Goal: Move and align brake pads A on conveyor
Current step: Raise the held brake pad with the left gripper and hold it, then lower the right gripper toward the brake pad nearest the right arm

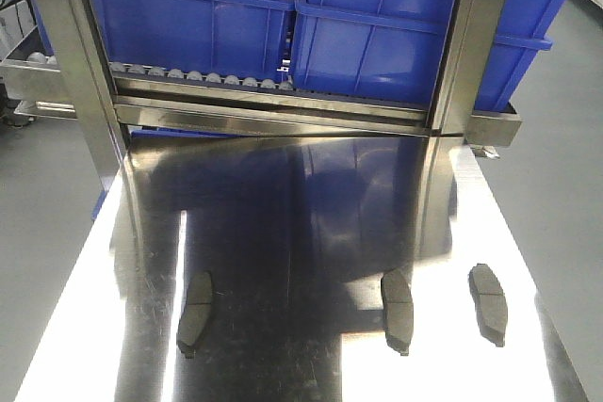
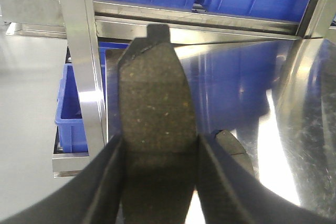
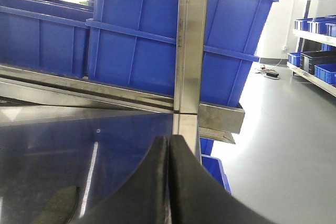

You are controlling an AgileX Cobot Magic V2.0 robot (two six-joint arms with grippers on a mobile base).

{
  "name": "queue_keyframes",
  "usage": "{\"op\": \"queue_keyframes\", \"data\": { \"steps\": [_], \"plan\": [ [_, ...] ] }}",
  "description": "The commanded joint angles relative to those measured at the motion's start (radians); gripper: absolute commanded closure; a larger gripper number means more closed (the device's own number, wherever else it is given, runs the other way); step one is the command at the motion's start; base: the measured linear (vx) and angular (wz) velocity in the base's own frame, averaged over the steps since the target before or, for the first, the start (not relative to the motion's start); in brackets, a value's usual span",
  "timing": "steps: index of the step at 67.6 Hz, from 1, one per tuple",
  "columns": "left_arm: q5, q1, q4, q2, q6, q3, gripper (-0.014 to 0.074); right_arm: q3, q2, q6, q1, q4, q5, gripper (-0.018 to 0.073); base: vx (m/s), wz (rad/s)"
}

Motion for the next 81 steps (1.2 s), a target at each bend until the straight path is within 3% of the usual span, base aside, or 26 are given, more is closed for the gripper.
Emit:
{"op": "queue_keyframes", "data": {
  "steps": [1,19,33,42,66,81],
  "plan": [
    [-0.104,-0.004,-0.015,0.007,-0.004,-0.032,0.0603,0.012,-0.013,-0.005,-0.004,-0.006,-0.072,0.0571,0.0,0.0],
    [-0.104,-0.004,-0.015,0.007,-0.004,-0.032,0.0603,-0.002,-0.013,-0.003,-0.004,0.008,-0.193,0.0571,0.0,0.0],
    [-0.104,-0.004,-0.015,0.007,-0.004,-0.032,0.0603,-0.169,0.151,0.002,-0.004,0.049,-0.153,0.0571,0.0,0.0],
    [-0.104,-0.004,-0.015,0.007,-0.004,-0.032,0.0603,-0.315,0.384,0.002,-0.004,0.047,-0.027,0.0571,0.0,0.0],
    [-0.104,-0.004,-0.015,0.007,-0.004,-0.032,0.0603,-0.625,0.853,-0.002,-0.004,0.05,0.574,0.0571,0.0,0.0],
    [-0.104,-0.004,-0.015,0.007,-0.004,-0.032,0.0603,-0.637,0.964,0.036,-0.004,0.06,0.608,0.0571,0.0,0.0]
  ]
}}
